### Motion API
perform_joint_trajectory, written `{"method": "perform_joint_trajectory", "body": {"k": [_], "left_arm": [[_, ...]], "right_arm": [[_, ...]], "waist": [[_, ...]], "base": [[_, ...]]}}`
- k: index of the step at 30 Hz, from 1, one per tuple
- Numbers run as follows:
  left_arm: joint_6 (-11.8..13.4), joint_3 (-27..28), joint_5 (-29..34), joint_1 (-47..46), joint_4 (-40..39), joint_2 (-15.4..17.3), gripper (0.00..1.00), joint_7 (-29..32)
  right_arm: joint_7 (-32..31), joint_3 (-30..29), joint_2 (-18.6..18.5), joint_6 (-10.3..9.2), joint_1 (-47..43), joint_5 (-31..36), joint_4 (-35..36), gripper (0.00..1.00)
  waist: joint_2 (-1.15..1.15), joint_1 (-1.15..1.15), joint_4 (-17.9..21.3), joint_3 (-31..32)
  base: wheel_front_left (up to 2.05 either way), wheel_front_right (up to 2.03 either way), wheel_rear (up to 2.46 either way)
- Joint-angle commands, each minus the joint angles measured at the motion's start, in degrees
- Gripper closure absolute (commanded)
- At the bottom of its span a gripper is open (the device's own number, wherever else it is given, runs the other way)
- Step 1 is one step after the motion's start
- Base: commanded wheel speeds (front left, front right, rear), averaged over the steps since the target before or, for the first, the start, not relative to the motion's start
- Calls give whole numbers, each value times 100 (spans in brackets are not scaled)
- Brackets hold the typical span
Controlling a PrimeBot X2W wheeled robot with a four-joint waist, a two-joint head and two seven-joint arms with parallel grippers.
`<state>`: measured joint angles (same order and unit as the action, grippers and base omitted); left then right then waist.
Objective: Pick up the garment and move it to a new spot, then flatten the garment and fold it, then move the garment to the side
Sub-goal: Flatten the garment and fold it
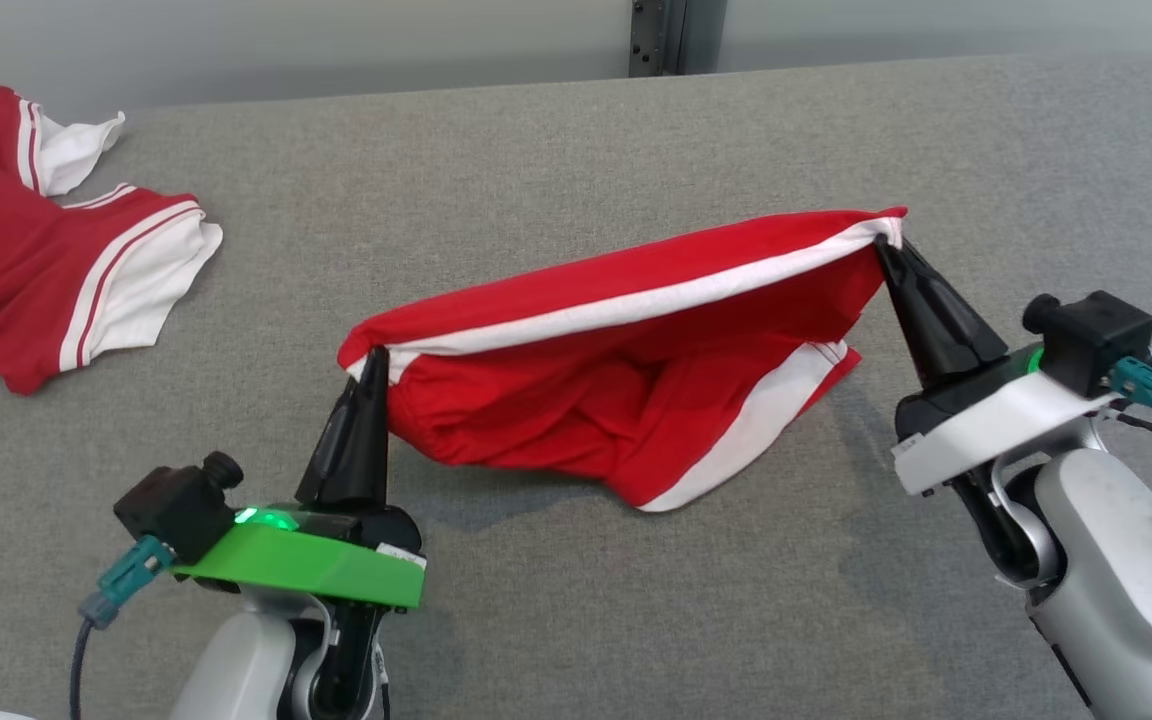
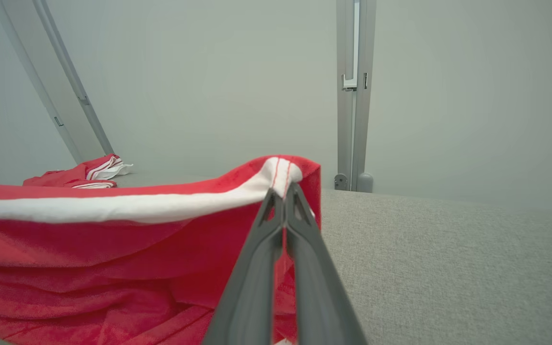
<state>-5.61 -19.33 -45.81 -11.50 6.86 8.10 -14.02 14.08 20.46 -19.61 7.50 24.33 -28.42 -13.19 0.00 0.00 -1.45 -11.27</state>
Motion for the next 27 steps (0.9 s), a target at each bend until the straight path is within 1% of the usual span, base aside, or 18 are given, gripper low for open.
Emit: {"method": "perform_joint_trajectory", "body": {"k": [1,5,8,13,16,18,21,24,27], "left_arm": [[-25,49,-35,-30,-206,44,100,-31],[48,124,-7,-66,-921,151,100,27],[126,152,6,-154,-1549,251,100,174],[275,144,36,-446,-2460,456,100,641],[329,140,-33,-838,-2742,573,100,1038],[354,135,-44,-1159,-2727,668,100,1312],[365,164,-254,-1678,-2343,727,100,1713],[418,301,-454,-2334,-1689,738,100,2048],[441,391,-423,-3123,-961,811,100,2262]], "right_arm": [[-54,-127,-73,-2,-159,59,273,100],[-279,-573,-160,-2,-504,198,1253,100],[-527,-917,-148,-2,-744,296,2035,100],[-993,-1347,-60,-2,-954,373,3141,100],[-1297,-1498,-12,-2,-956,352,3613,100],[-1484,-1555,45,-2,-825,261,3752,100],[-1706,-1483,125,-2,-527,143,3654,100],[-1833,-1319,231,-2,-9,78,3319,100],[-1855,-1094,356,-2,794,108,2778,100]], "waist": [[0,0,134,183],[0,0,256,415],[0,0,338,582],[0,0,427,765],[0,0,457,781],[0,0,495,735],[0,0,548,596],[0,0,649,339],[0,0,782,-13]], "base": [[0,0,0],[0,0,0],[0,0,0],[0,0,0],[0,0,0],[0,0,0],[0,0,0],[0,0,0],[0,0,0]]}}
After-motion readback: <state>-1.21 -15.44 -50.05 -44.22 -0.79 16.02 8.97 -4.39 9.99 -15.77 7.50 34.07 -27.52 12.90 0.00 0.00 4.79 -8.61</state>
